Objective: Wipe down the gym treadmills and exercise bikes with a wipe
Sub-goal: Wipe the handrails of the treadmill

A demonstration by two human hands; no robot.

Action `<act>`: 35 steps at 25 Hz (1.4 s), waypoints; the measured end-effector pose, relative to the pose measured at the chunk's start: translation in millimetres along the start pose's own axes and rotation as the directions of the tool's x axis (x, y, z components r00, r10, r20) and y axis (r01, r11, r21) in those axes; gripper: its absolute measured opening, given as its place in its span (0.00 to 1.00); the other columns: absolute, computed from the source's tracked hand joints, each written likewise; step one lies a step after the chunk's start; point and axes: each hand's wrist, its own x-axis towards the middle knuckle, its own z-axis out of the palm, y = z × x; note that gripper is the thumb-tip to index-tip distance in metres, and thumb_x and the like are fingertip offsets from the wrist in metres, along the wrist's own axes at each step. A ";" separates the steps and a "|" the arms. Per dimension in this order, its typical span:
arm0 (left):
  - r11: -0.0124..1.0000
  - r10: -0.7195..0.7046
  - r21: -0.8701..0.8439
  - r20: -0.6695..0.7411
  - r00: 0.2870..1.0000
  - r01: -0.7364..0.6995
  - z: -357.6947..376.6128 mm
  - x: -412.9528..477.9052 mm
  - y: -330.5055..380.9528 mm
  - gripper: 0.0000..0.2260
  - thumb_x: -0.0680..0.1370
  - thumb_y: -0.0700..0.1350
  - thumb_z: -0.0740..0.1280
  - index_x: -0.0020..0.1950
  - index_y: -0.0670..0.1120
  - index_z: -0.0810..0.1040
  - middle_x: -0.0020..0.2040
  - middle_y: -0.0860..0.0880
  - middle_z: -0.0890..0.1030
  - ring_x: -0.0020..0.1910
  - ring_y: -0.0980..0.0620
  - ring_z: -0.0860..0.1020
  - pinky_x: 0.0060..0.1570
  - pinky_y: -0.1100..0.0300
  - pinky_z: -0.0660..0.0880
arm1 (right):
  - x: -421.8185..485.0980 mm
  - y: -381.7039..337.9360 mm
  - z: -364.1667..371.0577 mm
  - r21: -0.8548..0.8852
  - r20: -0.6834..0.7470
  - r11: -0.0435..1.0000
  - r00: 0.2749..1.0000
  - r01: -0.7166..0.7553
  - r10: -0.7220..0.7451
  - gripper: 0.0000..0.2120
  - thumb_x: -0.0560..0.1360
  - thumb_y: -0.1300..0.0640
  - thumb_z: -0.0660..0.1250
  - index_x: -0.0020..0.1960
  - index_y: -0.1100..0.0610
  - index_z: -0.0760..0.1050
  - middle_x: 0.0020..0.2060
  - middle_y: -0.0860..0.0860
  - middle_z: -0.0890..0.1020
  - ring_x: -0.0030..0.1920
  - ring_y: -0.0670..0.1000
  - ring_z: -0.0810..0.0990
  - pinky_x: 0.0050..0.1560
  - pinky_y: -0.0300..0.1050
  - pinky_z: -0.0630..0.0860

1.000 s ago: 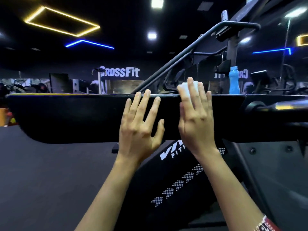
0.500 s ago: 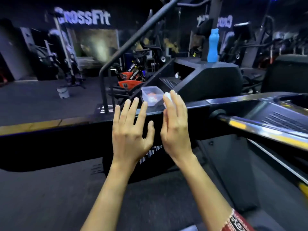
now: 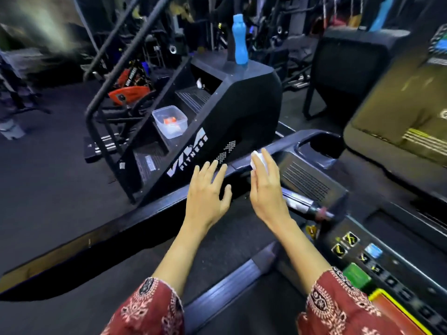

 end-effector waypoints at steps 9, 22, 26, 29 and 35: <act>0.988 0.126 -0.113 0.206 0.970 -0.104 37.9 0.3 14.2 0.22 0.74 0.48 0.59 0.63 0.37 0.77 0.62 0.37 0.77 0.62 0.36 0.75 0.67 0.44 0.63 | -41.0 43.5 -24.3 -0.596 0.227 0.793 0.974 0.128 0.013 0.29 0.63 0.72 0.69 0.64 0.69 0.68 0.62 0.68 0.71 0.60 0.68 0.72 0.63 0.61 0.70; 0.820 0.528 -0.442 0.335 0.780 -0.365 86.6 47.5 -27.6 0.23 0.75 0.47 0.57 0.66 0.36 0.74 0.65 0.37 0.74 0.63 0.37 0.73 0.64 0.43 0.70 | -46.8 19.9 2.9 -0.920 -0.190 0.269 0.926 -0.284 0.326 0.21 0.75 0.58 0.54 0.65 0.63 0.73 0.62 0.59 0.77 0.61 0.60 0.76 0.67 0.65 0.60; 0.741 0.629 -0.533 0.338 0.701 -0.408 90.9 42.4 -19.0 0.24 0.75 0.49 0.56 0.65 0.37 0.74 0.64 0.36 0.75 0.61 0.37 0.76 0.61 0.43 0.70 | -45.5 13.1 17.8 -0.884 -0.302 0.238 0.880 -0.403 0.367 0.21 0.74 0.62 0.58 0.66 0.67 0.71 0.64 0.64 0.74 0.67 0.65 0.70 0.68 0.62 0.57; 0.727 0.637 -0.567 0.344 0.690 -0.388 94.6 40.4 -17.1 0.24 0.74 0.48 0.56 0.65 0.36 0.73 0.63 0.35 0.75 0.59 0.35 0.76 0.61 0.45 0.71 | -44.6 12.4 16.1 -0.931 -0.110 0.297 0.938 -0.213 0.327 0.22 0.75 0.59 0.54 0.66 0.66 0.73 0.63 0.63 0.76 0.65 0.64 0.73 0.68 0.61 0.58; 0.729 0.609 -0.602 0.352 0.711 -0.327 95.2 37.9 -8.8 0.23 0.72 0.43 0.65 0.65 0.35 0.73 0.63 0.33 0.74 0.61 0.32 0.74 0.59 0.38 0.70 | -52.4 12.8 -5.4 -0.848 -0.406 0.181 0.830 -0.498 0.381 0.22 0.78 0.58 0.52 0.63 0.69 0.73 0.62 0.66 0.75 0.66 0.67 0.71 0.69 0.62 0.57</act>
